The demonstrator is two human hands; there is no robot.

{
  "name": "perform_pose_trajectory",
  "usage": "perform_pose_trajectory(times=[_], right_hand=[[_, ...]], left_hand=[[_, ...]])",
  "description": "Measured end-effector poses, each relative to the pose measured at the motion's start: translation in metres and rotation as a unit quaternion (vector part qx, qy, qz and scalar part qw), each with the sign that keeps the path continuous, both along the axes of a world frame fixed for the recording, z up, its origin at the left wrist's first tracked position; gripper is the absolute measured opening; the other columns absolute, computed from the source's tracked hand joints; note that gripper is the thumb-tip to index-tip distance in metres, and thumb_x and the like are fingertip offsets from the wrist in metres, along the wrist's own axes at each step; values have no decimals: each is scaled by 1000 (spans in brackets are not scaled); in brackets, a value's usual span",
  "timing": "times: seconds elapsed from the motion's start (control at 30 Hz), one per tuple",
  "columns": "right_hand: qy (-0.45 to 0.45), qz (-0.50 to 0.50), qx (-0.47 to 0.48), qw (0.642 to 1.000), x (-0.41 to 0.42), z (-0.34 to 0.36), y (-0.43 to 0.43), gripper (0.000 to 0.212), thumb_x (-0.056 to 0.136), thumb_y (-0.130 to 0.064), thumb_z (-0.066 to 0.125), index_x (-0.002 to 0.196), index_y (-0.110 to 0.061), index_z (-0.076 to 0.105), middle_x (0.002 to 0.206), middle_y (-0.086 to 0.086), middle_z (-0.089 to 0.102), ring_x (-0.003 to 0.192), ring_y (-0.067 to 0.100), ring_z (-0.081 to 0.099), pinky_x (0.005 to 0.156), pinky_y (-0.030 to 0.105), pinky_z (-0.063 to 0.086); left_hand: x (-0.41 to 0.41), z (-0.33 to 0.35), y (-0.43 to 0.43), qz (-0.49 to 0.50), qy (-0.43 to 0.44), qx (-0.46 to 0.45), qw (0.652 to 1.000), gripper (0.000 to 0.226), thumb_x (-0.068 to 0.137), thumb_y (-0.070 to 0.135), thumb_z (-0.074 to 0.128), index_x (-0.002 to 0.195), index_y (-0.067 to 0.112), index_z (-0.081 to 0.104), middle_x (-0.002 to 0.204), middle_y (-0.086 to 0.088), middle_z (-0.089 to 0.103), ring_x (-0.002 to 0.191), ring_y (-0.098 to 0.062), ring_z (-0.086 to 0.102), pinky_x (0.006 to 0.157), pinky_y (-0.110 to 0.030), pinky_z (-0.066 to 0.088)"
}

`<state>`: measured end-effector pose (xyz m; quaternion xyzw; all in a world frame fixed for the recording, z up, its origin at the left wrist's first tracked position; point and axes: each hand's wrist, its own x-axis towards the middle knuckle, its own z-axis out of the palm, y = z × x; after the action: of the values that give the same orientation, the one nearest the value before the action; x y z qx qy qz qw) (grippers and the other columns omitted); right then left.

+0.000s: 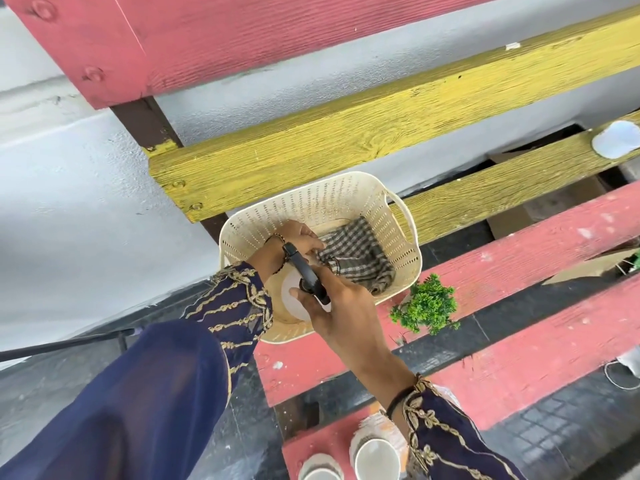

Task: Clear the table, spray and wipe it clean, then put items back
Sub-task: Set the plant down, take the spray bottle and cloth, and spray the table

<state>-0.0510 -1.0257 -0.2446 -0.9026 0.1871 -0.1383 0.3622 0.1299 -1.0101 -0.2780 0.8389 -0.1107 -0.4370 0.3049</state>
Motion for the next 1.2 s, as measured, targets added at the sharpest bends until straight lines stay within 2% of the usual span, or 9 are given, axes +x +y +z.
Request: perform_pose_trajectory(times=[0.2,0.3,0.47,0.6,0.7,0.87,0.97,1.1,1.2], right_hand=[[-88,-28,-15,996,-4,28,-9,35,96,-42,64,102,-8,66,68,-13,48,49,-6,36,45,6,31],[-115,-51,-49,991,-1,48,-10,35,96,-44,63,91,-10,61,69,-6,52,56,10,49,47,22,43],[-156,-69,-24,985,9,93,-5,31,96,-40,65,88,-11,58,71,-5,51,63,16,51,61,21,42],[-198,-80,25,977,20,140,4,20,92,-35,70,90,-16,64,77,-11,57,74,-5,55,69,4,37],[-211,-81,113,968,28,179,25,10,95,-35,65,91,-30,58,80,-5,65,77,7,62,68,13,45],[-239,-70,204,947,34,227,65,6,97,-43,58,93,-48,58,63,-12,59,55,2,48,56,20,39],[-258,-73,248,931,32,246,95,6,95,-42,64,92,-37,65,63,16,54,58,18,48,58,35,42],[-242,-47,267,932,24,267,163,34,92,-51,67,85,-18,60,62,17,50,55,31,46,57,50,43],[-216,-22,302,928,15,294,235,35,93,-46,66,82,-12,66,55,9,54,48,22,48,49,32,42]], left_hand=[[-4,27,8,83,59,-136,986,26,92,-4,57,70,7,51,56,1,53,50,-11,49,38,-12,40],[-10,47,15,99,40,-173,979,14,90,-3,58,78,4,56,65,1,58,54,-3,55,44,-9,43],[-21,96,38,158,5,-266,951,11,87,-2,63,96,4,60,72,3,64,50,9,60,54,-8,47],[-24,141,57,221,19,-341,914,9,85,6,70,93,6,64,79,-4,68,65,-6,66,65,-23,50],[-27,179,79,267,58,-373,887,5,87,14,69,88,9,67,83,-9,69,74,-18,66,62,-25,51],[-34,233,132,339,103,-433,829,12,90,10,64,93,-1,69,86,-18,68,79,-26,63,86,-39,51],[-39,258,180,377,131,-472,786,20,92,12,62,98,-6,68,89,-17,70,76,-23,67,84,-36,53],[-45,289,275,402,155,-489,759,29,94,16,57,112,-6,66,104,-19,69,92,-27,66,92,-41,50],[-61,318,368,410,107,-471,773,24,95,18,56,108,2,68,91,-9,73,86,-25,66,92,-43,49]])
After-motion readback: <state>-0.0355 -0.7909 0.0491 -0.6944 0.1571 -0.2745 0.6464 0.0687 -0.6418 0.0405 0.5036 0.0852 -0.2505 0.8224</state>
